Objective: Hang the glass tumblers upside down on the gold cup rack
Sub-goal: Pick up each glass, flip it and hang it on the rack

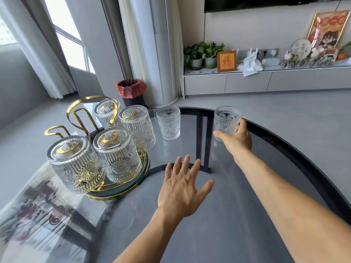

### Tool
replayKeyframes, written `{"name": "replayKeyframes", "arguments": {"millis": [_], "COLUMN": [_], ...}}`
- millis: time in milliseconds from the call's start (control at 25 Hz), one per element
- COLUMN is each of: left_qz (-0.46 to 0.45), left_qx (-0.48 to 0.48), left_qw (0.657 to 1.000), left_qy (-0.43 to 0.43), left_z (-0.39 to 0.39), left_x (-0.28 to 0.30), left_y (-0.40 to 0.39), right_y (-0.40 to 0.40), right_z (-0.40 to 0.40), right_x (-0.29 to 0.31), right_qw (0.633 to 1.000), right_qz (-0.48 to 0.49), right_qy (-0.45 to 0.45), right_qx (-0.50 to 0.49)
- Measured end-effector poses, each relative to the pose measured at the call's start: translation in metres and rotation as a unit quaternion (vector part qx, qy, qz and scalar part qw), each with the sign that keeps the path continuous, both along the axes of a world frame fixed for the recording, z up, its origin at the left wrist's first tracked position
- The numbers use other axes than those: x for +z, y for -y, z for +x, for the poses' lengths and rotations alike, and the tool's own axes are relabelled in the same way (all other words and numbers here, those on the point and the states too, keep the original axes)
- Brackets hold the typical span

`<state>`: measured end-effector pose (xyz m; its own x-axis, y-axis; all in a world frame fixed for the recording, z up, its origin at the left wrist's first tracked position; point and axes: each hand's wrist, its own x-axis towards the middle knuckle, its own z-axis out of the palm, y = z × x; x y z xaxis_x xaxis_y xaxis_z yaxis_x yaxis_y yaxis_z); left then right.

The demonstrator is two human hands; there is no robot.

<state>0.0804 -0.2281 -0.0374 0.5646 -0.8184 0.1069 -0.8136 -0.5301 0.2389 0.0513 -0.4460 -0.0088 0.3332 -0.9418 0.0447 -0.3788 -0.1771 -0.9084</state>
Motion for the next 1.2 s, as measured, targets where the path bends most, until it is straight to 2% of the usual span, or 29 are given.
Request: {"name": "replayKeyframes", "arguments": {"millis": [200, 320, 400, 480, 560, 760, 880, 960, 1040, 1120, 1200], "left_qz": [-0.029, -0.108, -0.161, -0.207, -0.252, -0.39, -0.461, -0.509, -0.551, -0.561, -0.553], "left_qx": [-0.003, 0.015, 0.04, 0.046, 0.034, 0.024, 0.055, 0.065, 0.064, 0.059, 0.034], "left_qw": [0.999, 0.987, 0.962, 0.923, 0.892, 0.841, 0.816, 0.78, 0.735, 0.729, 0.732], "left_qy": [-0.025, -0.116, -0.216, -0.32, -0.375, -0.375, -0.343, -0.358, -0.39, -0.389, -0.396], "left_z": [0.003, -0.002, -0.01, -0.024, -0.039, -0.054, -0.041, -0.029, -0.018, -0.005, 0.013], "left_x": [0.004, 0.017, 0.025, 0.031, 0.038, 0.086, 0.122, 0.144, 0.162, 0.177, 0.186], "left_y": [-0.001, -0.01, -0.023, -0.039, -0.059, -0.101, -0.129, -0.148, -0.164, -0.175, -0.188], "right_y": [-0.037, -0.067, -0.088, -0.107, -0.129, -0.201, -0.235, -0.25, -0.263, -0.272, -0.28], "right_z": [-0.035, -0.07, -0.091, -0.106, -0.115, -0.108, -0.095, -0.086, -0.075, -0.062, -0.046], "right_x": [0.002, 0.008, 0.014, 0.019, 0.028, 0.071, 0.103, 0.121, 0.134, 0.143, 0.152], "right_qw": [0.995, 0.99, 0.984, 0.978, 0.974, 0.956, 0.939, 0.926, 0.905, 0.862, 0.844], "right_qz": [-0.041, -0.014, 0.01, 0.024, 0.013, -0.04, -0.069, -0.031, 0.057, 0.161, 0.192], "right_qy": [-0.019, -0.012, -0.028, -0.041, -0.05, -0.01, 0.057, 0.126, 0.183, 0.254, 0.283], "right_qx": [0.087, 0.142, 0.177, 0.204, 0.22, 0.291, 0.332, 0.355, 0.38, 0.408, 0.412]}}
